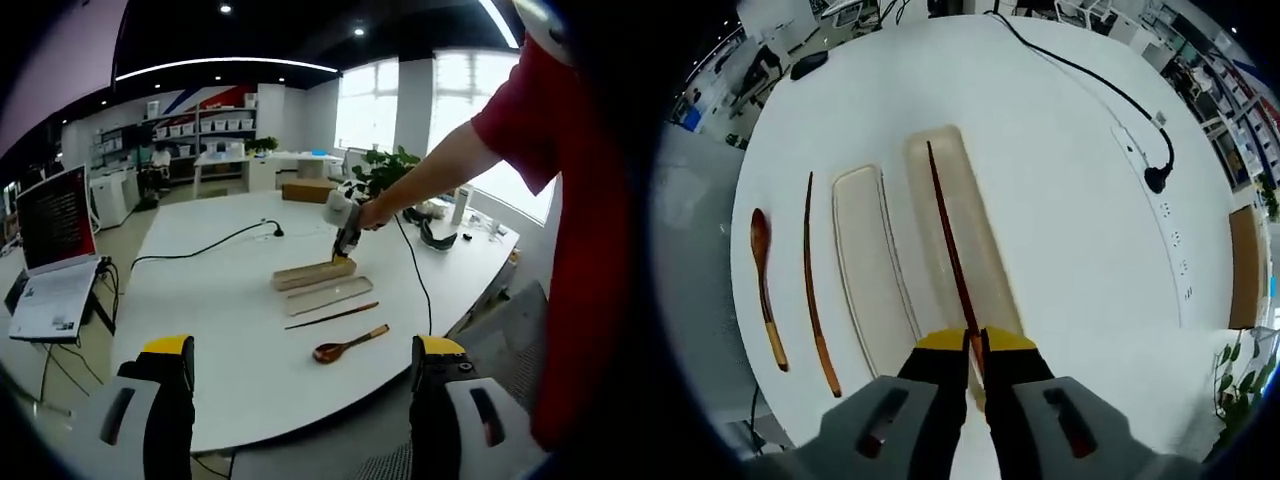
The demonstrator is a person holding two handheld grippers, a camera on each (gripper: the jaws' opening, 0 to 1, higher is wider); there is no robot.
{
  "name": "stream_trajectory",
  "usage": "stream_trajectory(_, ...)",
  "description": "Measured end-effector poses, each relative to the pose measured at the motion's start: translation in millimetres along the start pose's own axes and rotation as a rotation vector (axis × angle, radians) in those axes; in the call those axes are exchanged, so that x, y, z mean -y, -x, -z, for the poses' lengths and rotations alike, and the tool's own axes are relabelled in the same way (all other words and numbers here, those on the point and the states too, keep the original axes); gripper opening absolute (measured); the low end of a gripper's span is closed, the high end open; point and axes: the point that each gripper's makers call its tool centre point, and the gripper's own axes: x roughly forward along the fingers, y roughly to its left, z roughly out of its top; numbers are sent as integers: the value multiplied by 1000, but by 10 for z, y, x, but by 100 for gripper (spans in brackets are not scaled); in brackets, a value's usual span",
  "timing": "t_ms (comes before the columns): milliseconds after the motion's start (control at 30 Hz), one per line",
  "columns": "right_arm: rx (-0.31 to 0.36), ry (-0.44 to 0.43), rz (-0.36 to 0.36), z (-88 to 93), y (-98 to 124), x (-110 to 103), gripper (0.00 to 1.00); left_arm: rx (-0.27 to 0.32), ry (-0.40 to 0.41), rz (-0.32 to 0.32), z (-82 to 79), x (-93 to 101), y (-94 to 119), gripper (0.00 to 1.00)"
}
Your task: Arrange the utensils inside the cutlery case until each visible utensil rests in its matching compartment.
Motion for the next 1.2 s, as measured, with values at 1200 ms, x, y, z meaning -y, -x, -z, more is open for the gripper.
stream_trajectory(1200, 61, 44, 40, -5, 677, -760, 6, 72, -28, 38, -77, 145, 298, 92)
